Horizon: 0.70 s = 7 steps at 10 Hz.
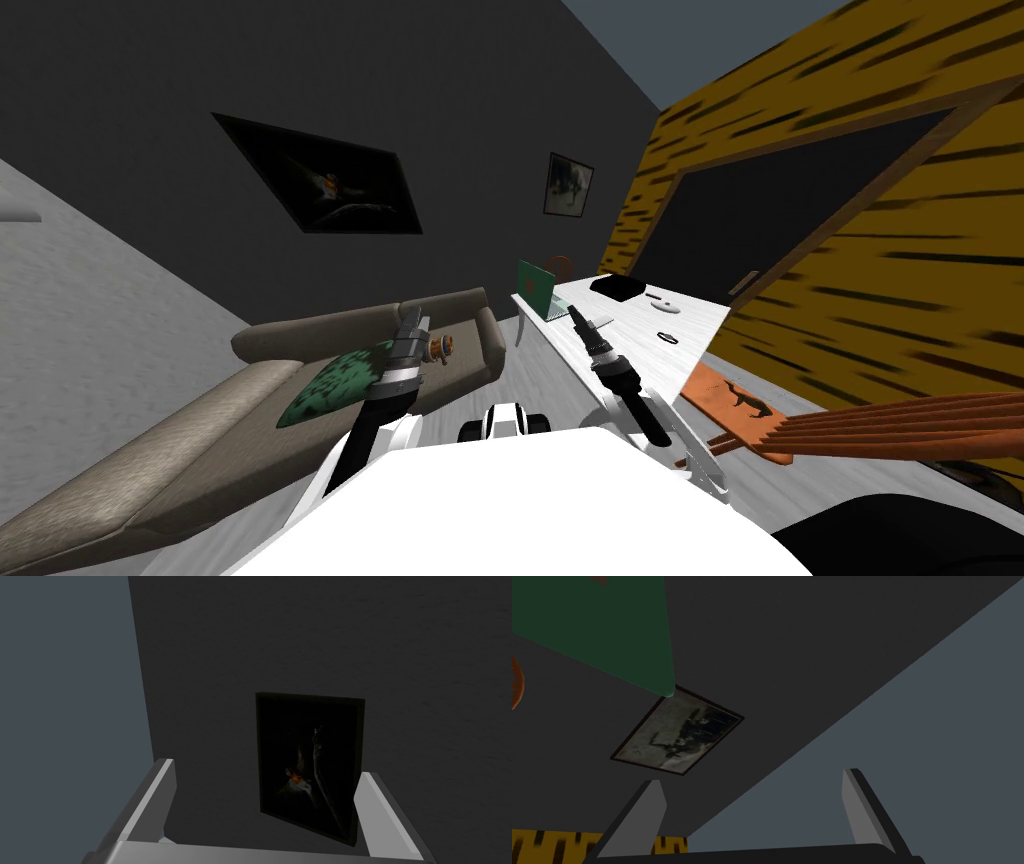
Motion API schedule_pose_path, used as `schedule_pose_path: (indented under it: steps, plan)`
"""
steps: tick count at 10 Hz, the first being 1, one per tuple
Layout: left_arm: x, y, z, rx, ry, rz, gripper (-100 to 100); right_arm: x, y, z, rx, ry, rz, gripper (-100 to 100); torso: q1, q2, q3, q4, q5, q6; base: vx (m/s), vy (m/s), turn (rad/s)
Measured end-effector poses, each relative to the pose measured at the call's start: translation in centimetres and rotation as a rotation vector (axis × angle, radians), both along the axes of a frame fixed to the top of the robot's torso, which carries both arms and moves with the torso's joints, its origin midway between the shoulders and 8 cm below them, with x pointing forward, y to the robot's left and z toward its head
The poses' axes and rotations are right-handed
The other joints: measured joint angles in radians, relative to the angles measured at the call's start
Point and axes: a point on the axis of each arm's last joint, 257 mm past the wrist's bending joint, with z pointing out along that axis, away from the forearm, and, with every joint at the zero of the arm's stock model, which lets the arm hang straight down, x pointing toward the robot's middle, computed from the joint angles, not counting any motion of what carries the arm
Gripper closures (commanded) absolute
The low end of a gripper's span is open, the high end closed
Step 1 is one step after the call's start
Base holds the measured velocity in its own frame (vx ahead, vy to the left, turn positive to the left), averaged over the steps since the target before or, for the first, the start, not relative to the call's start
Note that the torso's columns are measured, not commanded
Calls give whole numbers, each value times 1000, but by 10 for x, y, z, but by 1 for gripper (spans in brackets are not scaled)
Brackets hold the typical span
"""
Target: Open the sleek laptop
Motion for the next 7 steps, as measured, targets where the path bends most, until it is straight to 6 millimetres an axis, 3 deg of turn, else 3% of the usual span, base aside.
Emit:
schedule_pose_path:
  steps: [7]
  plan:
    - [0, 0, 0, 0, 0, 0, 0, 10, -31, -19, -371, 33, -94, -100, 0, 1, 0, 0, 0, 0, 58, 36, 19]
